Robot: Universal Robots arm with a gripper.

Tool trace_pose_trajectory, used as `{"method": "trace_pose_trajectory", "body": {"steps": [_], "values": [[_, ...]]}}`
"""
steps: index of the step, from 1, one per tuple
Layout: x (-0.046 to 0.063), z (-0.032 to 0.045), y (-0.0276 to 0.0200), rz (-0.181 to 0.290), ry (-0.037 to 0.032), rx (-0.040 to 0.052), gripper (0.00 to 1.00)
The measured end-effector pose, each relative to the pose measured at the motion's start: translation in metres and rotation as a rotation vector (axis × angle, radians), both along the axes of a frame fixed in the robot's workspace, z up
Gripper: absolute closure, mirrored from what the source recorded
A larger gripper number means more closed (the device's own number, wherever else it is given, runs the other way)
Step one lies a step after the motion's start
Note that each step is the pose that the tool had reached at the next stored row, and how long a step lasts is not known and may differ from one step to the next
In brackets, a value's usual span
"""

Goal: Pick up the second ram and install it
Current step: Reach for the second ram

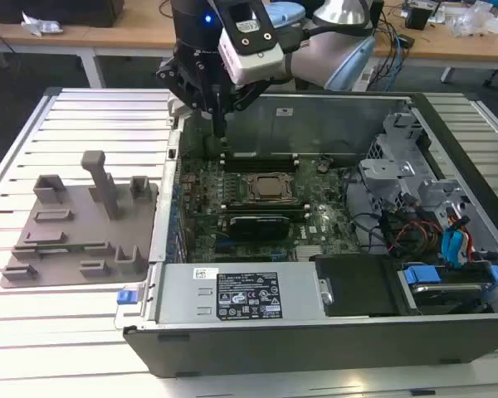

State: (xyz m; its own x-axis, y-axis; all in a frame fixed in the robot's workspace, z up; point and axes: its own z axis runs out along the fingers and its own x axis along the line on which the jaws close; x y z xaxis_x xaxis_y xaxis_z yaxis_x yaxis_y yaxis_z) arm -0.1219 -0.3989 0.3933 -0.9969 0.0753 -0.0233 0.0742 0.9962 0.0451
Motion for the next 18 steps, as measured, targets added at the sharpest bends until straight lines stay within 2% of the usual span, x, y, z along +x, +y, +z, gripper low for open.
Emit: {"method": "trace_pose_trajectory", "body": {"steps": [2,7,13,16,18], "values": [[-0.026,0.0,0.0,0.0,-0.0014,0.0,0.9],[-0.078,-0.0005,0.0,0.0,-0.0041,0.0,0.9],[-0.117,-0.002,0.0,0.0,-0.0048,0.0001,0.9],[-0.125,-0.0024,0.0,0.0,-0.0047,0.0,0.9],[-0.142,-0.0033,0.0,0.0,-0.0048,0.0,0.9]]}}
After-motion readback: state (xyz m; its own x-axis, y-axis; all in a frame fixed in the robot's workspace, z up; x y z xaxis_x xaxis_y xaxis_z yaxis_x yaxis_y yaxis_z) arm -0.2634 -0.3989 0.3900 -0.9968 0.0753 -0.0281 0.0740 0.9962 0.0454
